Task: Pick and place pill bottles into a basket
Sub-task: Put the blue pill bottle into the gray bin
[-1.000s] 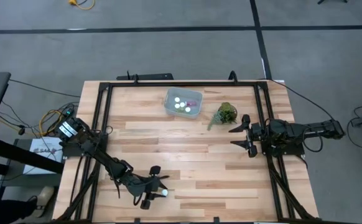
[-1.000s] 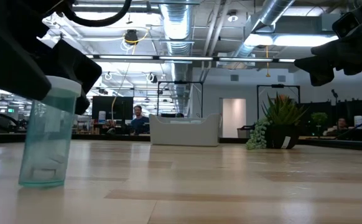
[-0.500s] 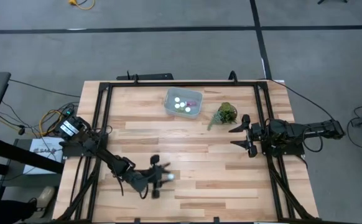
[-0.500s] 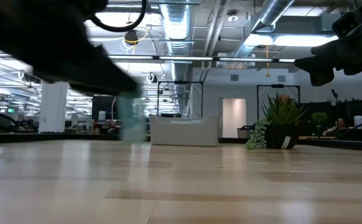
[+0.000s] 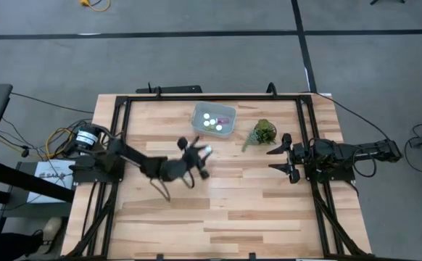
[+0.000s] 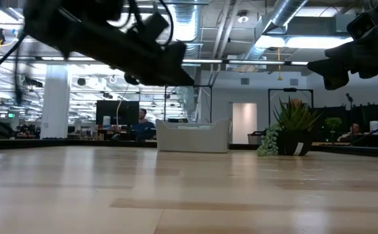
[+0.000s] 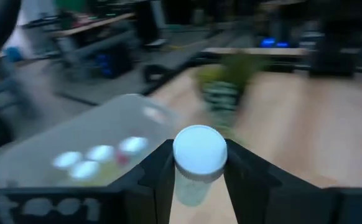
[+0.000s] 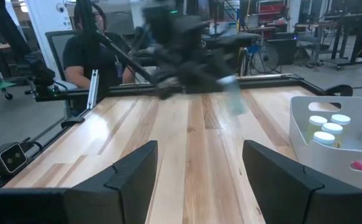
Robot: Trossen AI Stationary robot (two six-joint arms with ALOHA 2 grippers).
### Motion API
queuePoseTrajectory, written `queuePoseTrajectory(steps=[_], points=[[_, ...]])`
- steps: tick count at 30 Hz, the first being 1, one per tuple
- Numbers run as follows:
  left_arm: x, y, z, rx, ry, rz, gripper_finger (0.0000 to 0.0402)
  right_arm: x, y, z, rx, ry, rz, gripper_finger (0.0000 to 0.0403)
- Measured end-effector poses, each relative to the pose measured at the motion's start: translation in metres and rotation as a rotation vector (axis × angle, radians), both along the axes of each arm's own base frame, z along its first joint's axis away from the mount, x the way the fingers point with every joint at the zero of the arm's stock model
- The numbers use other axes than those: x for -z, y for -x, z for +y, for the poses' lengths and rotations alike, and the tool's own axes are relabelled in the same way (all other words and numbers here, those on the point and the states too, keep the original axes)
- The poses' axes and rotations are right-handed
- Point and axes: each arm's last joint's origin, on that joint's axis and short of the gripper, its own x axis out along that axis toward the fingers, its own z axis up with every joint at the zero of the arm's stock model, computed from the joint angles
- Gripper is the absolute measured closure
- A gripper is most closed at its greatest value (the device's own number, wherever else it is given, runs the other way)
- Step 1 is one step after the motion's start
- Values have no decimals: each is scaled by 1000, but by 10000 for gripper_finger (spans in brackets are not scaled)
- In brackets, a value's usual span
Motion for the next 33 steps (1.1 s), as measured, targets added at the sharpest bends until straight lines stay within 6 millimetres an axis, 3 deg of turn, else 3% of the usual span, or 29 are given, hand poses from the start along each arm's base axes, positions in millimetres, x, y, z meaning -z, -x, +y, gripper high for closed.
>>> queuePoseTrajectory(steps=[8,13,19,24,33], points=[[1,-3,75,-223,-10,19,299,0,0,0,0,0,0,172],[2,0,103,-278,16,14,294,0,0,0,0,0,0,172],[13,7,131,-271,171,29,293,0,0,0,0,0,0,172],[18,11,145,-251,239,53,293,0,0,0,0,0,0,172],[18,10,144,-187,231,83,292,0,0,0,0,0,1,172]])
